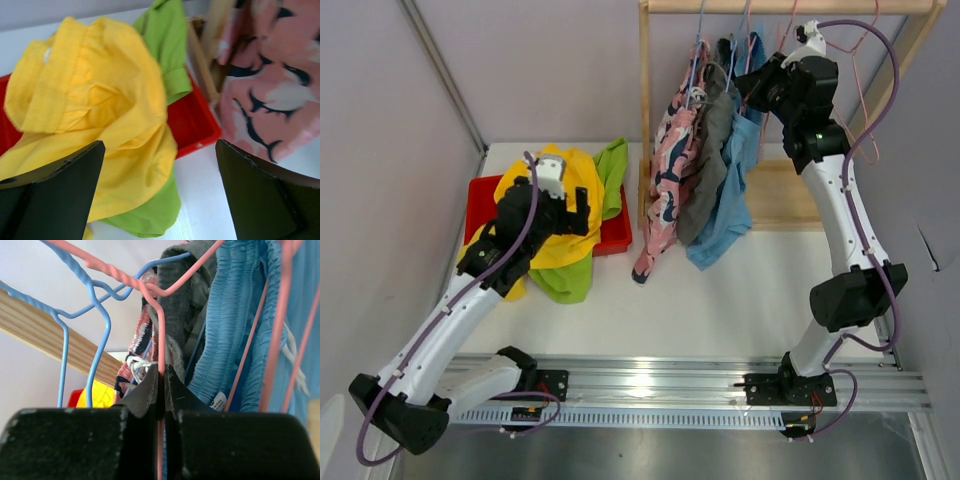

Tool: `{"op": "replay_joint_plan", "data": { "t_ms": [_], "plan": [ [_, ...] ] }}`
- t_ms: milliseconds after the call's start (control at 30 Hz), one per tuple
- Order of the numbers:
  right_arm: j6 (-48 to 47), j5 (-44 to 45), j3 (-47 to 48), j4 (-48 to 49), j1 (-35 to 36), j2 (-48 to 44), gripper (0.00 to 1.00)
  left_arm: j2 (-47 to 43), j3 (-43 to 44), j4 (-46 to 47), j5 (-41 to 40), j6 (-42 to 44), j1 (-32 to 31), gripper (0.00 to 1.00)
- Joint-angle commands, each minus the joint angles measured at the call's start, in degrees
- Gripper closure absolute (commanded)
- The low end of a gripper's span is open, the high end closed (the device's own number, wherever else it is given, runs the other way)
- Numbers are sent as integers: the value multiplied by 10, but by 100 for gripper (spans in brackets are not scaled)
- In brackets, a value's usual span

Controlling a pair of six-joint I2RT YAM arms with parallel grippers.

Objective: Remove the shorts from the hanger

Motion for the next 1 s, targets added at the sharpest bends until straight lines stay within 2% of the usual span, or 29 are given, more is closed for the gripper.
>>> {"op": "replay_joint_plan", "data": {
  "t_ms": [0, 267, 433, 533, 667, 700, 800, 967],
  "plan": [
    [-47, 19, 55, 10, 1, -46, 100, 2, 73, -12, -49, 35, -83, 1],
    [-57, 18, 115, -35, -14, -79, 100, 37, 211, -60, -63, 34, -235, 1],
    [-45, 10, 122, -40, -27, -97, 100, 69, 252, -79, -83, 32, -280, 1],
    [-36, 8, 118, -45, -30, -120, 100, 69, 248, -56, -54, 29, -320, 1],
    [-14, -4, 87, -37, -27, -164, 100, 72, 195, 44, 14, 28, -400, 1],
    [-4, -5, 72, -37, -26, -175, 100, 77, 186, 98, 47, 30, -414, 1],
    [5, 1, 41, -39, -5, -218, 100, 113, 156, 170, 65, 40, -459, 1],
    [22, 3, 14, -49, 17, -278, 100, 217, 181, 283, 51, 56, -496, 0]
  ]
}}
